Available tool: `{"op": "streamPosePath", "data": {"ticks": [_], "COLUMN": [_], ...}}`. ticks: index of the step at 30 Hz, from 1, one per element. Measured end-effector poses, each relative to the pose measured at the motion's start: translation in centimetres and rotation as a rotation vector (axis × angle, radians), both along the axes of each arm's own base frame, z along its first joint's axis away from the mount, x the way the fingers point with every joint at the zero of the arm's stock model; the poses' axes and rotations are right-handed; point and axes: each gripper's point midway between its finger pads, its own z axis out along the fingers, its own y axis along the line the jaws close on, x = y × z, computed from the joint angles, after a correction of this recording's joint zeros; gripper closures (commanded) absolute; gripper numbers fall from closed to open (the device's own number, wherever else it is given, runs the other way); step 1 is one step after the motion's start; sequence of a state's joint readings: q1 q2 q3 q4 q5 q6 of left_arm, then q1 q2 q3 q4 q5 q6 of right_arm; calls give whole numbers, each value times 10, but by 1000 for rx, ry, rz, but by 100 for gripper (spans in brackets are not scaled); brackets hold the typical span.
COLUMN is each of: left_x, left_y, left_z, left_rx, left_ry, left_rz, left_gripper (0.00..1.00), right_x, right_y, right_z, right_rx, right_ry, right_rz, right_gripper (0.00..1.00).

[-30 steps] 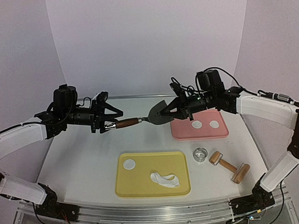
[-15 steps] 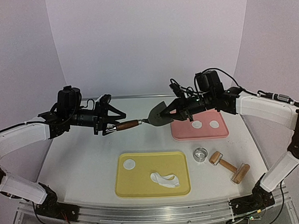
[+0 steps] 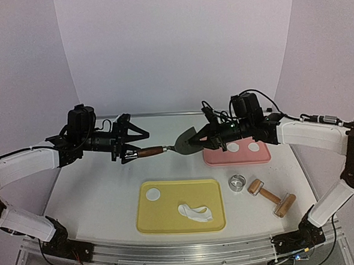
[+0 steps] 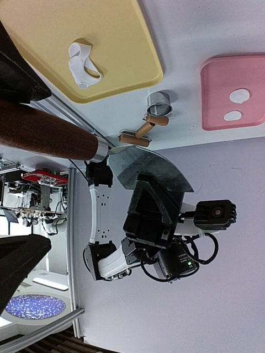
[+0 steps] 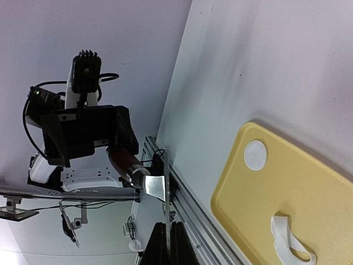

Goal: Roll out the dumpling wrappers from the dough

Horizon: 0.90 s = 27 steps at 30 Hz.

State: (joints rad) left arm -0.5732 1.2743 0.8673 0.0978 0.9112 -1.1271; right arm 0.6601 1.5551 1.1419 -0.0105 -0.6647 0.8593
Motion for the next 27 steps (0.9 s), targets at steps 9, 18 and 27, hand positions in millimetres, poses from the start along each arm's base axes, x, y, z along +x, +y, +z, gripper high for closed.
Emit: {"op": "streamPosePath", "data": {"ticks": [9,18,27], "left_x": [-6,-6,-7], "left_y": [2,4,6], "left_z": [8,3,-7], "left_rx": [-16,-5,31], "left_ry": [-25,-14,29], "left_rz": [-5,5,17], "left_gripper": [14,44,79], "right_x": [6,5,2], "right_y": [1,2,2], "right_z": [4,4,7], "right_rx": [26,31,22], "right_ry": [-6,-23,-50], "right_rz": [-33,-23,-4], "right_gripper": [100,100,100]}}
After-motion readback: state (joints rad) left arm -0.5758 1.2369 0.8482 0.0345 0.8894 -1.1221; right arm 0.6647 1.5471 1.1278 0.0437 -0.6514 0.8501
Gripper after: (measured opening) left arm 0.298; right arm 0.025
